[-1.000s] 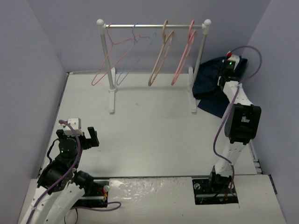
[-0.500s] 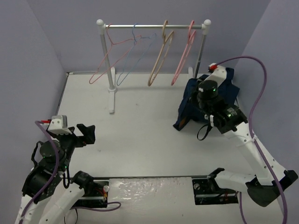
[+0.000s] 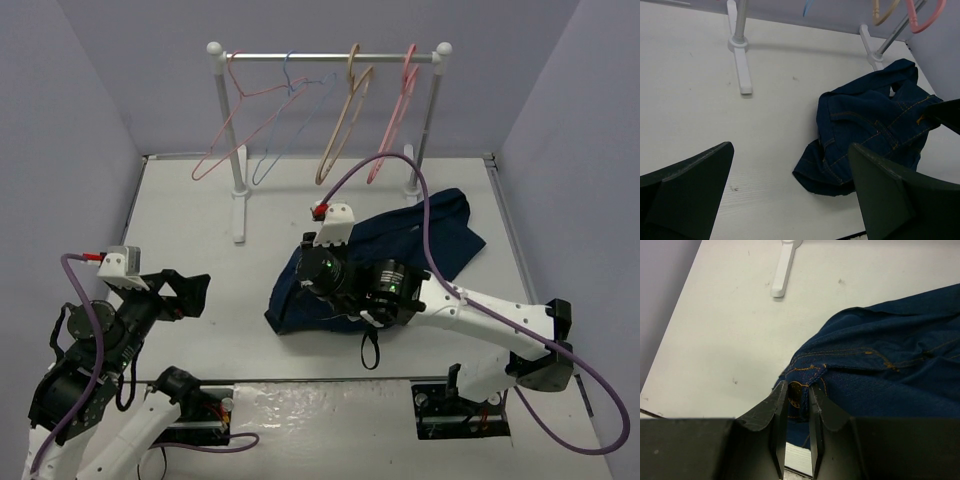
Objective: Place the trousers on the hanger
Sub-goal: Flatten out the trousers at the center of the board.
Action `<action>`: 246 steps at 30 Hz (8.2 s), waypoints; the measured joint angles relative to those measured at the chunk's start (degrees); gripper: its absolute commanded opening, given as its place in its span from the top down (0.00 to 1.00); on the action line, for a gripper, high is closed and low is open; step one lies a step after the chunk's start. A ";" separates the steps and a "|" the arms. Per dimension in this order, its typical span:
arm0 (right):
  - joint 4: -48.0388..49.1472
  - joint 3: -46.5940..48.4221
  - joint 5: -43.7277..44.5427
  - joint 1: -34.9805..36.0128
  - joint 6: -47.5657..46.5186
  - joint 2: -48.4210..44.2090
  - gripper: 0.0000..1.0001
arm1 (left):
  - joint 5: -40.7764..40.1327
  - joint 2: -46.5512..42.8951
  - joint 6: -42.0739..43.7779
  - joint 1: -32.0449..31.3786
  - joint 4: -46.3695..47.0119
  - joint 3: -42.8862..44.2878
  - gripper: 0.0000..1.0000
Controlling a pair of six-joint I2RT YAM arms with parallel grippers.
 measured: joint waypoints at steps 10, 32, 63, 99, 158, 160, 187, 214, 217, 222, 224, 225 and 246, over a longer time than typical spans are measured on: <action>2.11 -13.80 -3.84 -2.05 7.58 1.76 0.62 | -0.21 -0.75 -2.88 0.00 -3.55 -2.85 0.03; 2.62 -23.30 -17.34 -11.43 1.55 -12.89 0.41 | 9.28 20.52 -18.45 0.00 17.76 -28.00 0.13; 2.70 -28.64 -12.12 -13.03 0.14 -18.52 0.41 | 1.27 24.49 -3.21 0.00 13.72 3.90 0.98; 3.14 -30.81 -11.57 -18.26 -0.58 -19.74 0.25 | 6.65 46.84 -18.15 -4.20 24.79 -21.89 0.37; 14.62 -35.11 -20.95 -37.28 -12.90 -8.01 1.00 | 5.80 35.27 3.09 15.96 11.45 -16.65 0.09; 14.04 -33.41 -20.42 -29.33 -10.90 -5.08 0.94 | 5.62 35.27 3.09 15.96 11.45 -16.65 0.09; 15.11 -42.81 -35.48 -48.95 -6.95 -13.01 0.20 | 5.48 35.27 3.25 15.63 11.46 -16.65 0.09; 22.81 -42.96 -50.22 -52.19 -22.78 -2.43 1.00 | 5.46 35.42 3.25 14.88 11.45 -16.65 0.09; 19.01 -37.40 -42.23 -44.64 -21.72 -6.12 1.00 | 5.44 35.44 3.25 14.77 11.46 -16.65 0.09; 16.97 -33.17 -31.84 -32.74 -17.18 -8.46 0.99 | 5.43 35.83 3.27 14.58 11.44 -16.65 0.09; 16.00 -32.75 -27.98 -28.65 -15.11 -7.03 0.94 | 5.42 36.06 3.27 14.56 11.43 -16.65 0.09; 15.66 -32.52 -26.48 -26.42 -14.37 -5.80 0.92 | 5.42 36.12 3.27 14.56 11.41 -16.65 0.09; 11.98 -19.46 -23.21 -9.19 -11.90 12.67 0.30 | 5.29 36.19 3.27 14.51 11.44 -16.65 0.09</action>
